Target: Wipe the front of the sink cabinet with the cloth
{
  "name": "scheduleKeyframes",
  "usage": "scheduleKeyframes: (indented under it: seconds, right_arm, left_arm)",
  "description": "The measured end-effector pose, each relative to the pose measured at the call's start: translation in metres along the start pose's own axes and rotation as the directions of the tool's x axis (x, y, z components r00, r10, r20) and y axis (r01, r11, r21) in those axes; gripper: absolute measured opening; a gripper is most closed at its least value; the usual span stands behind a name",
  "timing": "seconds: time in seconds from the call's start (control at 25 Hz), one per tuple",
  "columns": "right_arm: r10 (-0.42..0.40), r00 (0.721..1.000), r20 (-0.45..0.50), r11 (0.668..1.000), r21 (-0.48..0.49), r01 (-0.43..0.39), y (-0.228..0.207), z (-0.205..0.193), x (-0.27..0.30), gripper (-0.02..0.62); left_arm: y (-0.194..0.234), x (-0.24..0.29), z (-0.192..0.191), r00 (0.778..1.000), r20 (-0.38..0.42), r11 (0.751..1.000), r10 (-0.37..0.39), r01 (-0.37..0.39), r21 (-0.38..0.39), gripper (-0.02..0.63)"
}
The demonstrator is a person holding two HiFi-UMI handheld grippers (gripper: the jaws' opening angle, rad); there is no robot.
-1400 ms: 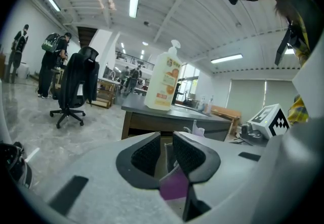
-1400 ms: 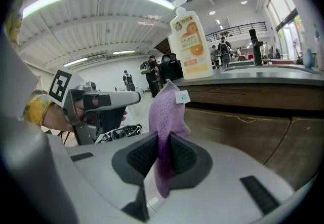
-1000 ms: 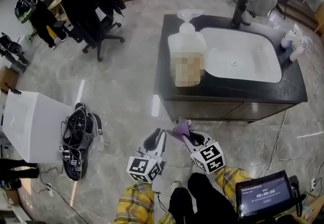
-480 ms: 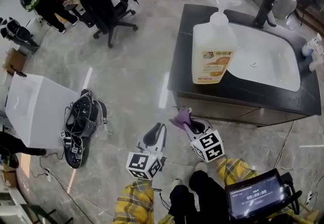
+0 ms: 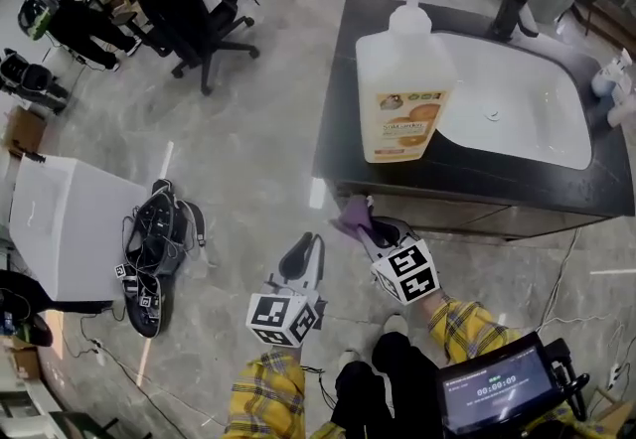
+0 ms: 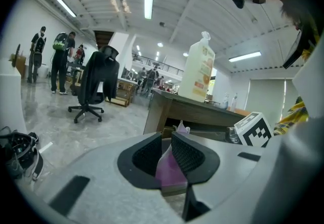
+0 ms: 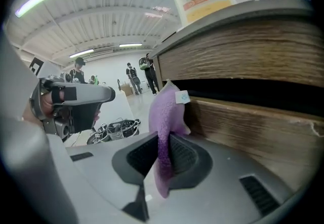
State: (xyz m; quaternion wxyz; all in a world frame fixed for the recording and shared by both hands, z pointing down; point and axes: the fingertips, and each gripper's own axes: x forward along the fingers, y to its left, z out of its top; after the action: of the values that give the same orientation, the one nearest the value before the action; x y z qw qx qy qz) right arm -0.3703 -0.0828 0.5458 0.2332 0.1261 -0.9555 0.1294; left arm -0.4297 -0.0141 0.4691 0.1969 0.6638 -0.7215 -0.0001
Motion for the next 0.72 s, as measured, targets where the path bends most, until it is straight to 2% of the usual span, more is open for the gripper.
scheduleKeyframes:
  seconds: [0.4,0.72]
  right_arm:
    - [-0.089,0.996,0.002,0.996,0.032,0.089,-0.038,-0.018,-0.037,0.041]
    - [-0.173,0.985,0.01,0.979,0.11,0.171,-0.068,-0.03,-0.082,0.041]
  left_arm:
    - [-0.039,0.034,-0.006,0.995,-0.029,0.994,-0.1,0.101,0.029,0.055]
    - [-0.088,0.058,-0.017,0.976,-0.074,0.977,-0.206,0.209,0.039,0.055]
